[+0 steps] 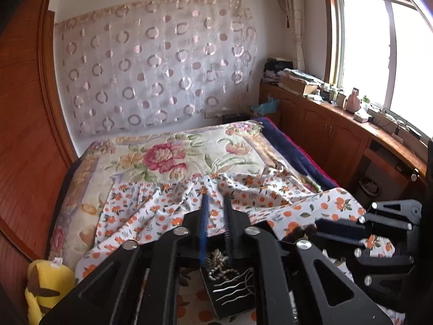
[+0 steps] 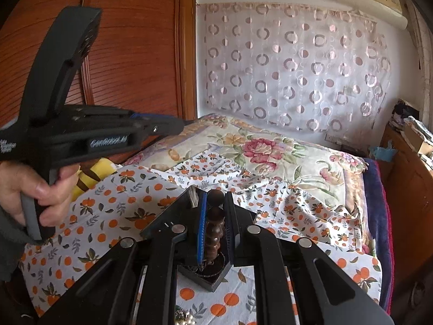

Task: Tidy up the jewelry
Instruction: 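Carry both items over the black box and open the left tool, then open the right tool to drop the brown bead bracelet into the box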

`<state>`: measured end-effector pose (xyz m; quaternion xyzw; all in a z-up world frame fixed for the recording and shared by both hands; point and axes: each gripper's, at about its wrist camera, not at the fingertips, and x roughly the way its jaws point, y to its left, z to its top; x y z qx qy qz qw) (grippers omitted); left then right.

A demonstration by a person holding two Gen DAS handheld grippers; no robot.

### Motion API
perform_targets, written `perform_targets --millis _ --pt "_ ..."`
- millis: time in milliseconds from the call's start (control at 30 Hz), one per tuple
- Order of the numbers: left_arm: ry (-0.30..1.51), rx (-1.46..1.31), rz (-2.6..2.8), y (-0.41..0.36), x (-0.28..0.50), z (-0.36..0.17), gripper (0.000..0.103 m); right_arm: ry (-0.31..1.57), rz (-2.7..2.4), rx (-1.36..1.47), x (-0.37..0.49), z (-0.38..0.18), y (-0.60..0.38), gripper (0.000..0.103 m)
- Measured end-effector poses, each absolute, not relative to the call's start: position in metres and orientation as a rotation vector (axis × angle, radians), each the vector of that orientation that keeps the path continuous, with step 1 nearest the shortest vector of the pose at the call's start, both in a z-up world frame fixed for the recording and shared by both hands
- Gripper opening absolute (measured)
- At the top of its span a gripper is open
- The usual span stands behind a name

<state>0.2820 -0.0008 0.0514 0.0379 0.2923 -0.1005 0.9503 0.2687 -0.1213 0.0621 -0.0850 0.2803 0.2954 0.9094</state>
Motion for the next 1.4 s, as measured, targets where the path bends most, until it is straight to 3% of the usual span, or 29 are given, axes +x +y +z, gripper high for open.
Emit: perform_targets --millis 200,267,333,433,533,933,1400 --pt "0.619 0.086 -0.201 0.006 0.279 0.031 0.022 0.607 0.606 -0.169 0.287 0.049 -0.114 0.015" --pt "0.622 0.087 -0.204 0.008 0.278 0.025 0.038 0.628 0.610 -0.143 0.296 0.043 -0.113 0.015" --pt "0.623 0.088 -0.202 0.010 0.278 0.021 0.041 0.635 0.605 -0.143 0.300 0.040 -0.110 0.015" --pt "0.619 0.079 -0.198 0.013 0.277 0.017 0.059 0.637 0.600 -0.141 0.304 0.037 -0.107 0.014" --pt "0.620 0.075 -0.195 0.016 0.275 0.012 0.070 0.638 0.594 -0.143 0.309 0.035 -0.105 0.014" --pt "0.650 0.052 -0.187 0.030 0.249 -0.010 0.080 0.650 0.574 -0.126 0.312 0.027 -0.110 0.015" --pt "0.730 0.032 -0.218 0.031 0.195 -0.047 0.084 0.732 0.591 -0.162 0.222 -0.007 -0.141 0.015"
